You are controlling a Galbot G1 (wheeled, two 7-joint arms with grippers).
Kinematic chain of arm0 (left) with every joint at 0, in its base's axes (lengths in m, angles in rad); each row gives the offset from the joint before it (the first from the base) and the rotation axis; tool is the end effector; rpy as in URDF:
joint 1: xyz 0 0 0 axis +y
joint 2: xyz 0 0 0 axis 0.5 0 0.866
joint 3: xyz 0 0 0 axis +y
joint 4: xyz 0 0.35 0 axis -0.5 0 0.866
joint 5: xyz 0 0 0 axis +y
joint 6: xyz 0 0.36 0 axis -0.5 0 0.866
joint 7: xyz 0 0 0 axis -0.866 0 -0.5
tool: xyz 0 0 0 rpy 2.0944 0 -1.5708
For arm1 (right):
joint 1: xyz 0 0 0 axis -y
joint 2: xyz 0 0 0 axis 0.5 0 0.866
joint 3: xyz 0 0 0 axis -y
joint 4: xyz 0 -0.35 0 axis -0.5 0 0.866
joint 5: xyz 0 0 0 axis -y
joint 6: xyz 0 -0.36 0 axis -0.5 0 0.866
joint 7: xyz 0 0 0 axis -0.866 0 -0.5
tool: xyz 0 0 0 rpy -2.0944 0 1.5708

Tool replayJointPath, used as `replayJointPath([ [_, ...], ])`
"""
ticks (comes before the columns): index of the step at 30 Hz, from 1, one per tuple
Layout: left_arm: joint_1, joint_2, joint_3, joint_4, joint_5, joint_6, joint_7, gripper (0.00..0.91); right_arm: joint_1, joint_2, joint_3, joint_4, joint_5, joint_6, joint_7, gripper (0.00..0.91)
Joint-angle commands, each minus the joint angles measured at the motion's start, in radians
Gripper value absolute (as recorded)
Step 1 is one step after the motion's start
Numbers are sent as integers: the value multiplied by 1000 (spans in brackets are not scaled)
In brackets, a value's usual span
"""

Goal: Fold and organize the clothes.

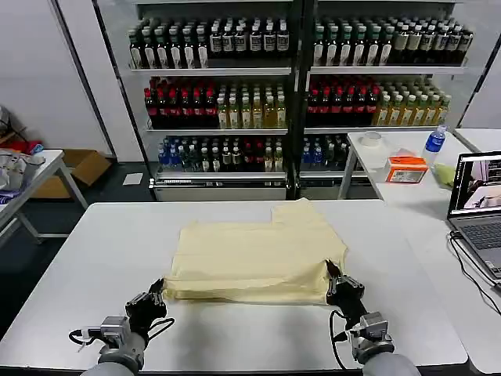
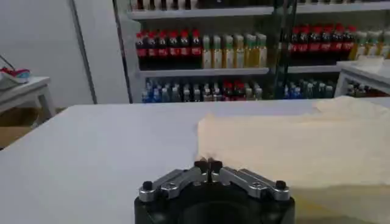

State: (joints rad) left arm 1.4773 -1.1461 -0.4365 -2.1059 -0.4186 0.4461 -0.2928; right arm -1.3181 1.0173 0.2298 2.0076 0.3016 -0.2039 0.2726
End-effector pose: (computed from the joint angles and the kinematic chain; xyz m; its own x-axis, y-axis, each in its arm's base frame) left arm 0.2125 0.0440 -0.2766 -0.9160 -0.0020 0.4013 0.0167 0.9989 0.0430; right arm 0.2425 -0.0236 -0.2934 -0.9709 -0.1590 0.1791 -0.1901 0.9665 -0.1723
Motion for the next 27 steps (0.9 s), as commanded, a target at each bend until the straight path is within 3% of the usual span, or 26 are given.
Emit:
replayJointPath([
  [1, -56, 9, 28, 75, 4, 2, 0, 20, 143, 1, -53, -100, -18, 0, -3, 0],
  [12, -95, -10, 50, 128, 15, 1, -5, 40, 226, 21, -138, -209, -37, -30, -14, 0],
  [13, -96, -11, 50, 129, 15, 1, -5, 181, 223, 24, -139, -209, -39, -38, -15, 111],
  [14, -98, -11, 49, 131, 15, 1, -6, 413, 214, 25, -138, -205, -39, -47, -16, 464],
  [15, -99, -11, 47, 132, 14, 1, -7, 877, 200, 25, -133, -196, -38, -51, -19, 907],
  [16, -99, -11, 46, 132, 12, 2, -6, 907, 198, 25, -129, -190, -38, -51, -21, 907],
  [27, -3, -37, 6, 36, 1, 1, 0, 907, 2, -6, 27, -29, -14, -23, -25, 907],
])
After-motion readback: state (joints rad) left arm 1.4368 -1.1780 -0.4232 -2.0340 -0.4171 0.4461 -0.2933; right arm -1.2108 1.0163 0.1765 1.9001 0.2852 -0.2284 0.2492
